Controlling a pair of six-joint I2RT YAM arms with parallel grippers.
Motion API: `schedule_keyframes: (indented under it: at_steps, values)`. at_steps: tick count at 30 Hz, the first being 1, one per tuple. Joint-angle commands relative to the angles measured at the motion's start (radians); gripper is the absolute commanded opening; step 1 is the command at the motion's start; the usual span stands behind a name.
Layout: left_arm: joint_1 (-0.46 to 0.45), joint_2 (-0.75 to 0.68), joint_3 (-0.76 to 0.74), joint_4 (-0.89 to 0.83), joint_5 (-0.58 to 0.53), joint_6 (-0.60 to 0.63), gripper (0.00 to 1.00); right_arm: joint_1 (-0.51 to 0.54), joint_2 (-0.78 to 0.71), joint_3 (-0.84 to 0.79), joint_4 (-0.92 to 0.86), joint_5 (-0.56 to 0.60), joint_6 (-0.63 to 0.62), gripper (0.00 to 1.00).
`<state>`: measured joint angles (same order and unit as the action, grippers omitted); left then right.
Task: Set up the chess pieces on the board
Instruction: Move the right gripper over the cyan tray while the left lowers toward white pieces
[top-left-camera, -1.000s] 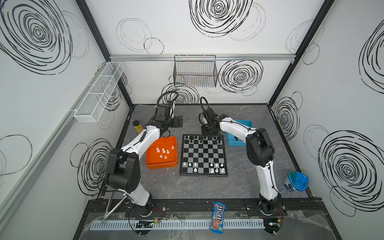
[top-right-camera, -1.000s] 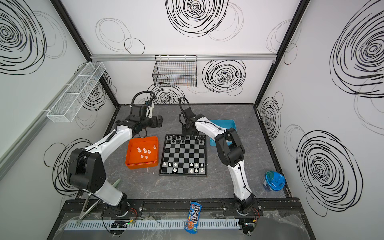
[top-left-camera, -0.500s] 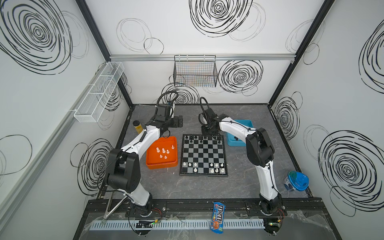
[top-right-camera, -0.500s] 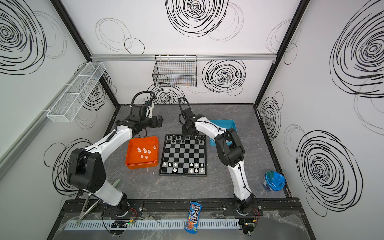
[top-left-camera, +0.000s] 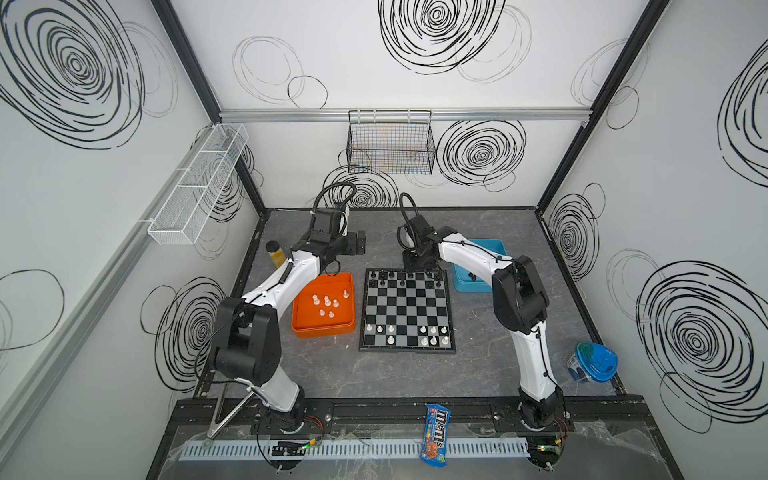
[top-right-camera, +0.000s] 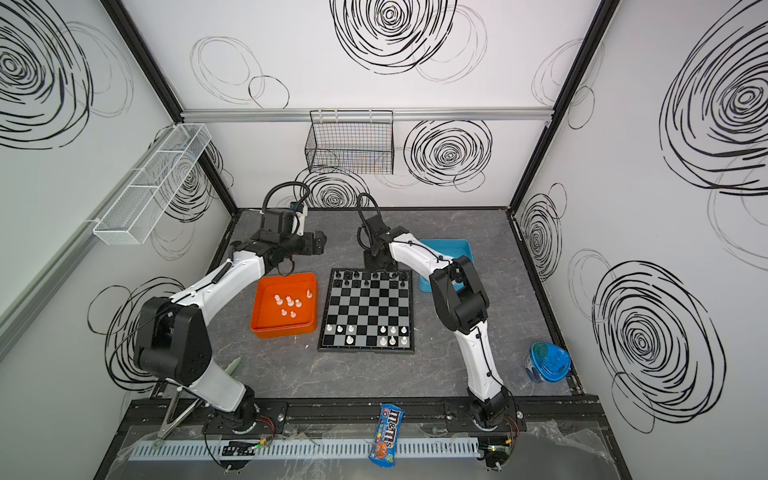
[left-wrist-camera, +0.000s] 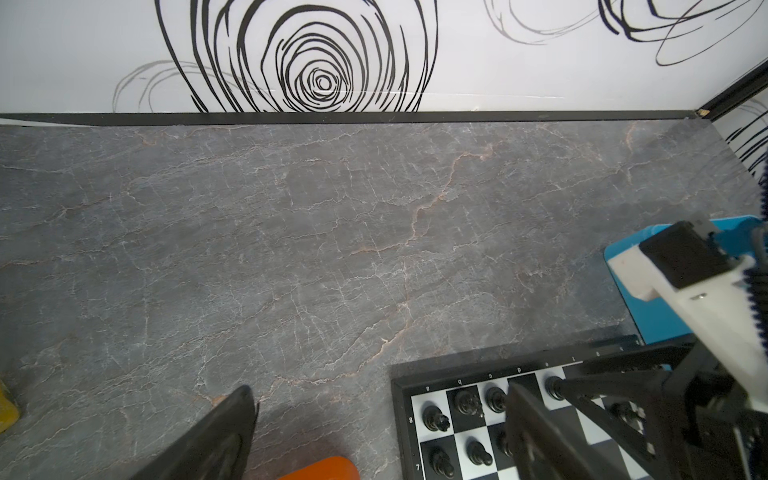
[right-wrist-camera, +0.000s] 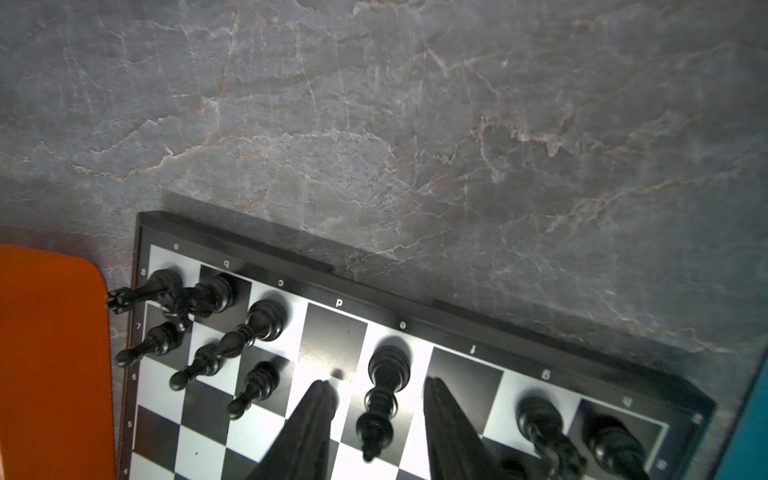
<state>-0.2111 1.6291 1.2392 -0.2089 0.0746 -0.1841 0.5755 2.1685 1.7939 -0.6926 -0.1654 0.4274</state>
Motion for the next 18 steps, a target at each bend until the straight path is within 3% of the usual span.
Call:
schedule_keyframes:
  at_steps: [1, 8, 14, 16, 18]
  values:
    - [0.02, 0.002, 0.025, 0.013, 0.014, -0.023, 0.96, 0.0, -0.019, 0.052, -0.049, 0.035, -0.001, 0.45]
    - [0.034, -0.003, 0.038, -0.016, -0.027, -0.051, 0.96, -0.057, -0.128, 0.076, -0.063, 0.034, -0.018, 0.58]
    - [0.008, -0.018, 0.059, -0.062, -0.132, -0.034, 0.96, -0.155, -0.263, -0.04, 0.017, 0.005, -0.058, 0.83]
    - [0.002, -0.015, 0.078, -0.096, -0.177, -0.044, 0.96, -0.188, -0.307, -0.097, 0.049, -0.009, -0.071, 0.99]
    - [0.003, -0.016, 0.088, -0.128, -0.198, -0.069, 0.96, -0.219, -0.344, -0.157, 0.073, -0.024, -0.082, 1.0]
